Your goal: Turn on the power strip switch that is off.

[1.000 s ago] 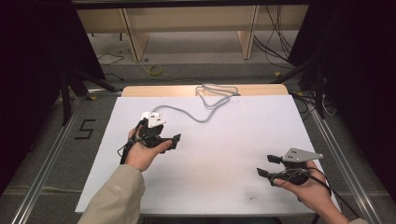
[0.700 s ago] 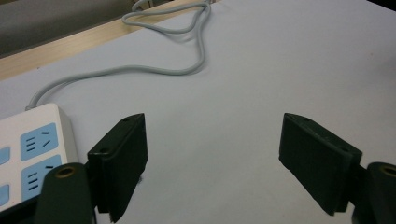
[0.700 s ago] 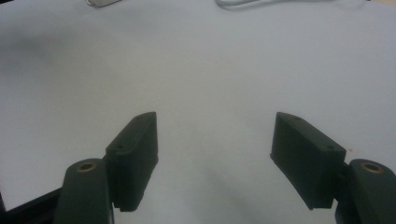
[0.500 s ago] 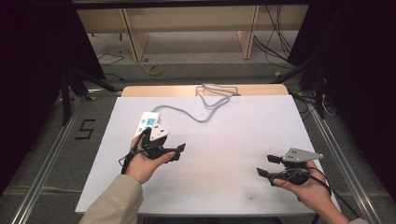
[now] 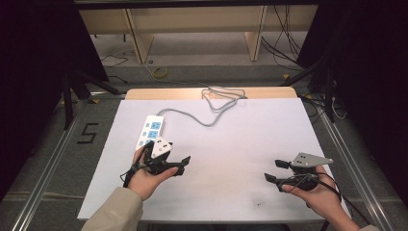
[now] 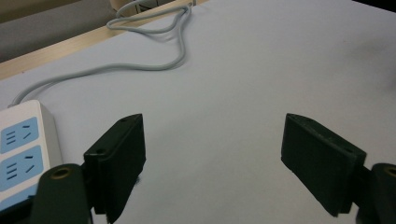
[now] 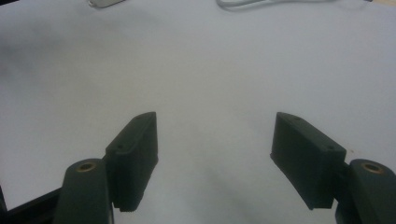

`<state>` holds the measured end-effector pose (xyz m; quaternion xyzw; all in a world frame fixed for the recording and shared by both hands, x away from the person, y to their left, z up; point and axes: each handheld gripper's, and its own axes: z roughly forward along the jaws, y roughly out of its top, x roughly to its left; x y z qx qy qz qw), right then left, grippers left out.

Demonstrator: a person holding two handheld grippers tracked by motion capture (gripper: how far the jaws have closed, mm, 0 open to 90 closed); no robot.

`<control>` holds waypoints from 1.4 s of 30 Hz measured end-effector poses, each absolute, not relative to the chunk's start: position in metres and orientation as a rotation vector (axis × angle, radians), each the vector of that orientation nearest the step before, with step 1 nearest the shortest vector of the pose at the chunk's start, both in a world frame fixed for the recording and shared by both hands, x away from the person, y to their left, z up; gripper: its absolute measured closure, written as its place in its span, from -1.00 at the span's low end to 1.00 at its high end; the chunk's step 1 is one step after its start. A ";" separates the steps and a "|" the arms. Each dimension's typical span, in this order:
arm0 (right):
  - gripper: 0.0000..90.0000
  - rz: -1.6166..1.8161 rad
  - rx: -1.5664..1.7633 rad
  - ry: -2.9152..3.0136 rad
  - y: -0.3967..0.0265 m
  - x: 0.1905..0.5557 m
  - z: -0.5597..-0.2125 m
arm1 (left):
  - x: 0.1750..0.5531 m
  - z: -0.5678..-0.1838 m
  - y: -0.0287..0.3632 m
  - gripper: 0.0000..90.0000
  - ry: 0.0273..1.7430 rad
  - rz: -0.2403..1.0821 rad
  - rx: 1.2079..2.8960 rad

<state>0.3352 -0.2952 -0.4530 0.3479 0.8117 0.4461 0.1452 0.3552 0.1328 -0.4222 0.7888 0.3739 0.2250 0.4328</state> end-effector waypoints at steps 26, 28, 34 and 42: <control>-0.29 1.298 0.997 2.346 -0.295 0.335 -0.454 | 0.331 -0.442 0.156 -0.64 0.927 0.595 2.030; -0.30 1.299 0.999 2.346 -0.295 0.336 -0.454 | 0.330 -0.443 0.159 -0.65 0.928 0.610 2.035; -0.30 1.305 0.991 2.351 -0.295 0.336 -0.454 | 0.328 -0.454 0.166 -0.65 0.937 0.573 2.044; -0.32 1.312 0.975 2.359 -0.295 0.337 -0.455 | 0.326 -0.460 0.172 -0.65 0.937 0.567 2.042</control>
